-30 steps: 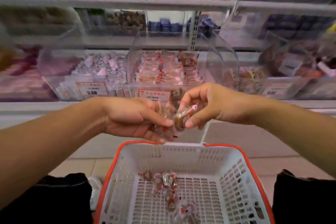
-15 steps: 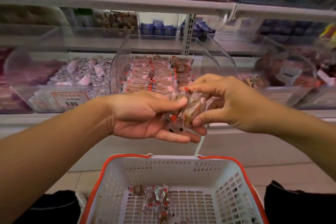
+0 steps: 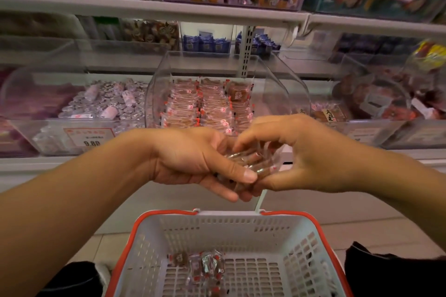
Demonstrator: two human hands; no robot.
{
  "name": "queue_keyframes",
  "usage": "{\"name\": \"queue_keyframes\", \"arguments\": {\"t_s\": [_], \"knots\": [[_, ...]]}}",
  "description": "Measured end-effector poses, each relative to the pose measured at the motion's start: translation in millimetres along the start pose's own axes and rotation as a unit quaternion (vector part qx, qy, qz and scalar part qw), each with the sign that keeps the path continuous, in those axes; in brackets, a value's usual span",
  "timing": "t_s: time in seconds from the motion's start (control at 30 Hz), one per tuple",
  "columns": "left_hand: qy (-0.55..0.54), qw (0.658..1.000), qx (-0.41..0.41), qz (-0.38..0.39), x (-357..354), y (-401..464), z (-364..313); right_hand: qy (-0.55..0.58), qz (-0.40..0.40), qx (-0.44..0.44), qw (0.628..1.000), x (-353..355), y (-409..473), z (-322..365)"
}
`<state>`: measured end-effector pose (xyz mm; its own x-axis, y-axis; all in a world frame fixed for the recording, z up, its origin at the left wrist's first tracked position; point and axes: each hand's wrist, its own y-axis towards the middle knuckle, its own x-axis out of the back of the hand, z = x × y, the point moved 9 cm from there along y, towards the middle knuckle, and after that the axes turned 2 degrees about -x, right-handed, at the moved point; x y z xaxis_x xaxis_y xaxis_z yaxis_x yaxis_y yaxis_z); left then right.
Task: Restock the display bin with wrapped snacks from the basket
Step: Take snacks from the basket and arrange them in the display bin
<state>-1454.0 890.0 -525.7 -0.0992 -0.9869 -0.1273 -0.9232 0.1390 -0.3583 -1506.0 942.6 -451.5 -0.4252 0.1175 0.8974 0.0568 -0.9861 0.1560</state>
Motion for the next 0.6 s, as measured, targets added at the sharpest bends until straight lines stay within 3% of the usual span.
{"name": "queue_keyframes", "arguments": {"t_s": [0.1,0.17,0.23,0.3,0.33,0.4,0.47,0.6], "knots": [[0.030,0.997,-0.037,-0.056,8,-3,-18,-0.075,0.015,0.005,0.997,11,11,4],[0.023,0.978,-0.094,-0.186,39,-11,-39,-0.078,-0.031,-0.021,0.996,31,28,-9],[0.070,0.908,-0.159,-0.381,84,-34,-57,-0.082,-0.076,-0.083,0.990,51,50,-39],[0.241,0.796,-0.201,-0.517,108,-59,-73,-0.162,-0.068,-0.144,0.974,54,77,-77],[0.347,0.747,-0.200,-0.530,108,-62,-77,-0.213,-0.052,-0.168,0.961,52,92,-95],[0.505,0.691,-0.164,-0.490,104,-48,-72,-0.282,-0.013,-0.217,0.935,41,120,-127],[0.579,0.672,-0.116,-0.447,103,-33,-60,-0.315,0.037,-0.254,0.914,29,143,-153],[0.603,0.676,-0.073,-0.417,108,-24,-52,-0.303,0.114,-0.278,0.904,13,173,-178]]}}
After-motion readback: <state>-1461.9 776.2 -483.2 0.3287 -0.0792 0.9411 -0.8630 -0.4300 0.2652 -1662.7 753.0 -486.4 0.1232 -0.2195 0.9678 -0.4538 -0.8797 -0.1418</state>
